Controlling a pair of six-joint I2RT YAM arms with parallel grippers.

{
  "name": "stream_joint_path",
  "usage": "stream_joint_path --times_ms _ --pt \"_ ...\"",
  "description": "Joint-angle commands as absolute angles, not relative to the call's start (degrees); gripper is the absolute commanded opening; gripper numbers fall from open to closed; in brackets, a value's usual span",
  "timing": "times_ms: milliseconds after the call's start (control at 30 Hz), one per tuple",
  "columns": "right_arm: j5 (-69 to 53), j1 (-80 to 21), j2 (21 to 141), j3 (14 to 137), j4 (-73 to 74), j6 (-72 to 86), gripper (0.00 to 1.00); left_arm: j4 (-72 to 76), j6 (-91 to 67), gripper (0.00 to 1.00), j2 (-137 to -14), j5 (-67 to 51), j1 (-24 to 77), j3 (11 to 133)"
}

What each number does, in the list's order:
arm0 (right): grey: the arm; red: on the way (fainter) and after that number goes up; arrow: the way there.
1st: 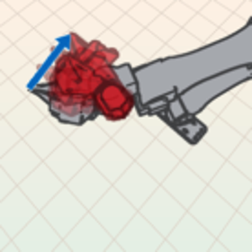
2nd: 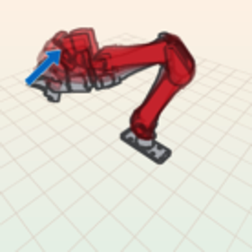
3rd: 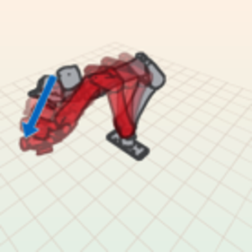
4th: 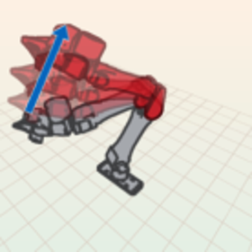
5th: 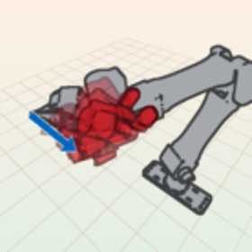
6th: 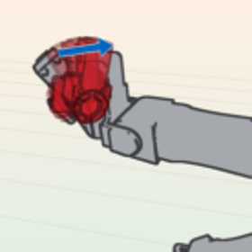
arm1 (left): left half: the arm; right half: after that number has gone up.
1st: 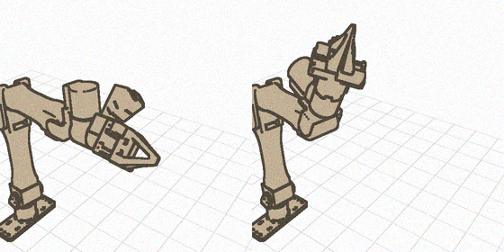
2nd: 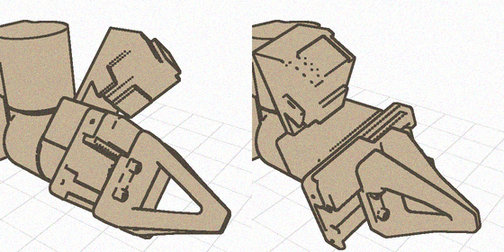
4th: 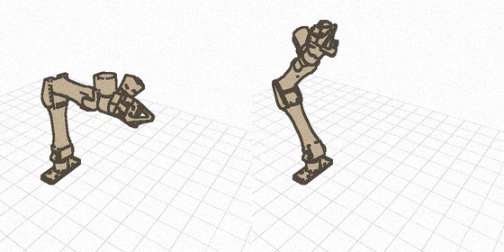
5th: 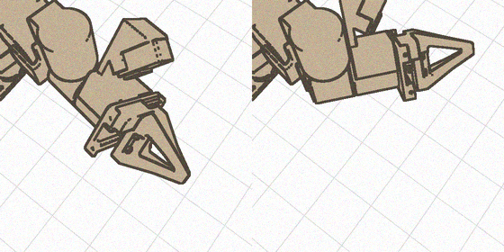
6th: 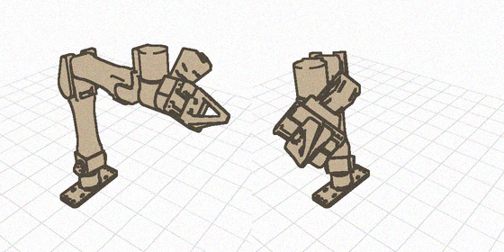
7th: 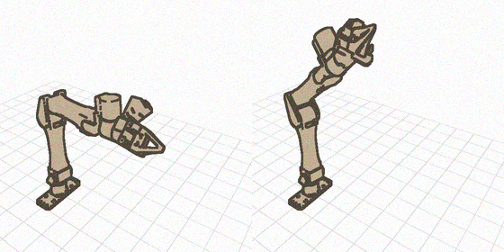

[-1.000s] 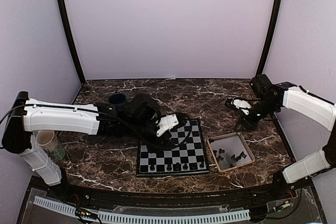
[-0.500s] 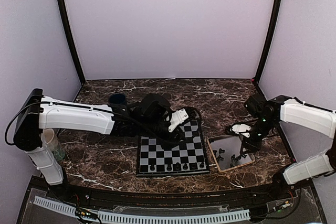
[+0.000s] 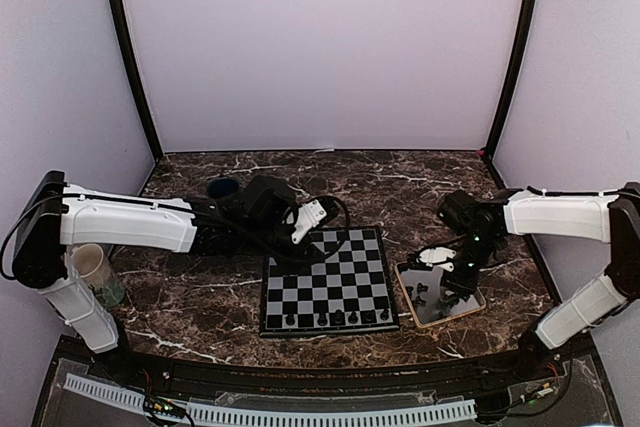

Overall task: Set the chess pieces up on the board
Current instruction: Pick up the rook from the storage box.

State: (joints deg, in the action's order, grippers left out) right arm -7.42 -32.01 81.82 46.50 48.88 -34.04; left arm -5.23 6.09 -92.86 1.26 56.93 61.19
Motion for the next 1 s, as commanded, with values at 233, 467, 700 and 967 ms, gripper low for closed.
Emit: stream_joint_path --times_ms 233,467,700,967 --pt "-6.5 -33.06 84.52 48.43 46.77 -32.55 0.26 -2.8 7.09 0.48 -91.4 0.57 56.43 60.32" --pt "-6.38 -33.13 85.06 48.34 47.77 -32.83 0.28 -3.23 7.37 0.48 -91.66 0.68 56.41 60.5" --pt "-4.76 -33.13 85.23 47.45 48.31 -32.71 0.26 -3.37 7.47 0.48 -91.87 0.52 56.4 60.64" --pt "-4.57 -33.15 85.14 47.58 48.98 -32.56 0.16 -3.68 7.56 0.48 -91.86 0.07 56.43 60.86"
